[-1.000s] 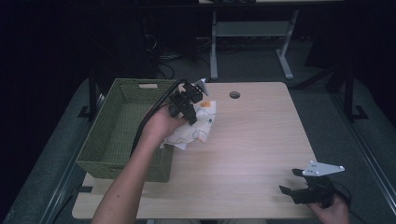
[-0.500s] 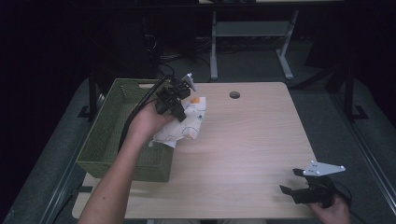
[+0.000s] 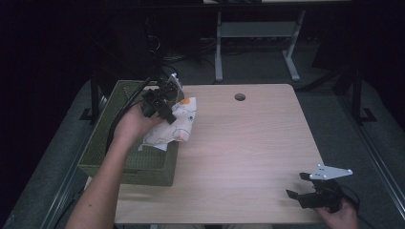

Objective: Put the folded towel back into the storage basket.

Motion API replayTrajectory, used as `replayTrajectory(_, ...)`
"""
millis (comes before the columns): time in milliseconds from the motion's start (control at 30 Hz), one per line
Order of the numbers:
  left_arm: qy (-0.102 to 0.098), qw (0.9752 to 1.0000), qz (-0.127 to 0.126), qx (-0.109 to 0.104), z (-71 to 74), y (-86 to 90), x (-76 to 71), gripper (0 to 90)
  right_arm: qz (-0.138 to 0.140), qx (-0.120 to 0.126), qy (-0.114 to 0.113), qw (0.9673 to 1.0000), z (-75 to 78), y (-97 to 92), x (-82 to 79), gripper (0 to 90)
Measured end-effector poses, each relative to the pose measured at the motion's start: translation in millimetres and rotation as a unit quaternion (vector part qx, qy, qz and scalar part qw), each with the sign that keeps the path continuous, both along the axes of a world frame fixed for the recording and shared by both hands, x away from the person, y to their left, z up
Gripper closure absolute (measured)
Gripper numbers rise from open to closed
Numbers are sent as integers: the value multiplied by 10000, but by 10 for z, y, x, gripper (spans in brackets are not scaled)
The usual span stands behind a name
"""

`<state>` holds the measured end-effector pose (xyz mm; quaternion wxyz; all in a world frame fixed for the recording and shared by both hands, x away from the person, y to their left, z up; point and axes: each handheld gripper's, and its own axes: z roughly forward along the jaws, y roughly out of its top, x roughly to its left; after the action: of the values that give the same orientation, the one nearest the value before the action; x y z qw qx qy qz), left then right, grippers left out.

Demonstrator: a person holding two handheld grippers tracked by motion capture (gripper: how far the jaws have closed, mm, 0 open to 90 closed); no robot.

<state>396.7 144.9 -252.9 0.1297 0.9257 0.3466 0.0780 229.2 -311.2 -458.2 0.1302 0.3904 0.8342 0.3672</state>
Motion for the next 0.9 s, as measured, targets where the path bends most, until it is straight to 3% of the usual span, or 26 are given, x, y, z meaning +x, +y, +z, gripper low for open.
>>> replayTrajectory(900,-37,9994,340,-104,-6,579,-52,826,-10,-12,26,10000,-10,35,8,157)
